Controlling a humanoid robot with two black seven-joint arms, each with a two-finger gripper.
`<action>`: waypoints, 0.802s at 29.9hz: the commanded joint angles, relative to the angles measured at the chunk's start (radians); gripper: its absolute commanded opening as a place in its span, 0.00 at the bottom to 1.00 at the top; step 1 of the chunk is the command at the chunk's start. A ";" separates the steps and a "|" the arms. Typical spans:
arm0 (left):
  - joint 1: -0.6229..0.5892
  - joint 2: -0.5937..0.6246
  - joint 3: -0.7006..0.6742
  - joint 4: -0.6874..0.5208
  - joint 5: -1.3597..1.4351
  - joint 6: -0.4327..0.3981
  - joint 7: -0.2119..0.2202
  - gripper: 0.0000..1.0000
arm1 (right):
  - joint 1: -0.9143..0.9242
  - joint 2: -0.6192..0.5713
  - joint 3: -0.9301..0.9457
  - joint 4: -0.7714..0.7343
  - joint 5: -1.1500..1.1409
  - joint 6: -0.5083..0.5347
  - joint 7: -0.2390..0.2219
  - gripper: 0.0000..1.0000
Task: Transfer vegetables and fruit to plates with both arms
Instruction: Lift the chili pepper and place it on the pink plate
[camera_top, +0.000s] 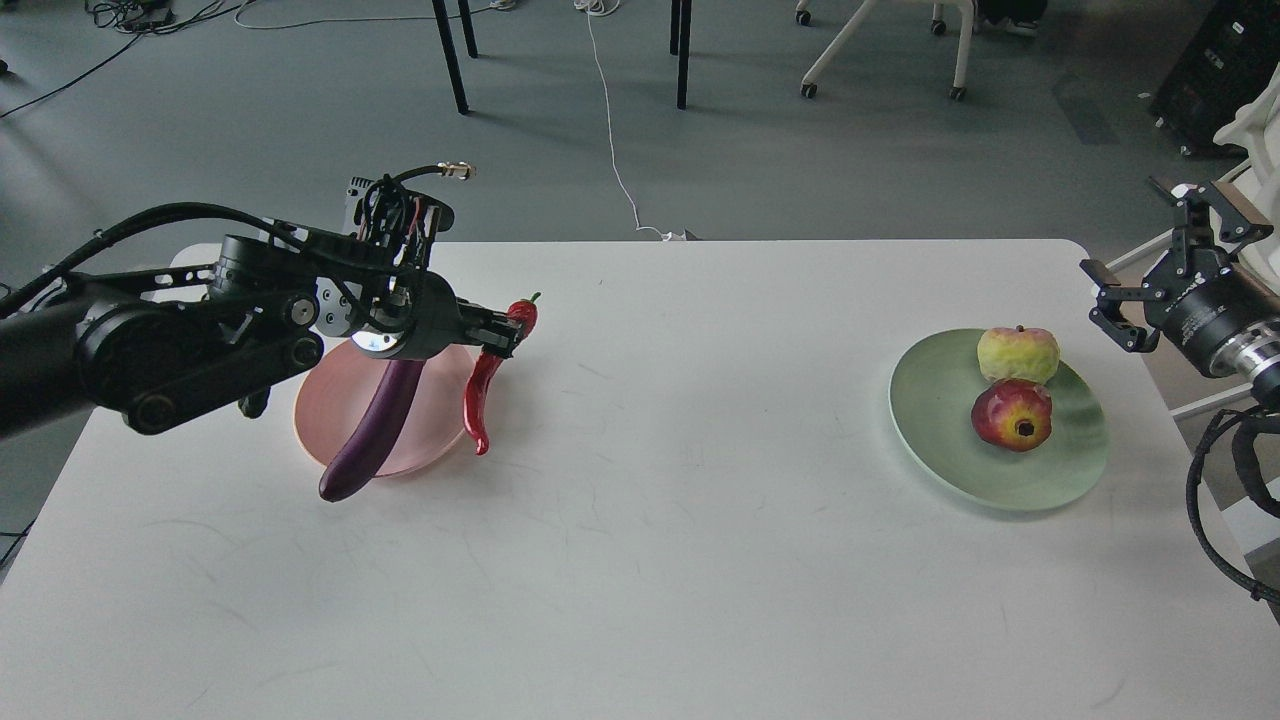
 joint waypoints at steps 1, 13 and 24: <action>0.041 0.043 0.016 -0.002 0.028 0.006 -0.019 0.16 | 0.000 0.001 0.000 0.003 -0.003 0.000 0.000 0.99; 0.067 0.103 0.000 -0.003 0.095 0.033 -0.053 0.16 | -0.006 0.002 -0.002 0.000 -0.005 0.000 0.000 0.99; 0.008 0.164 0.012 0.026 0.101 -0.027 -0.148 0.17 | -0.006 0.005 -0.003 0.000 -0.005 0.000 0.000 0.99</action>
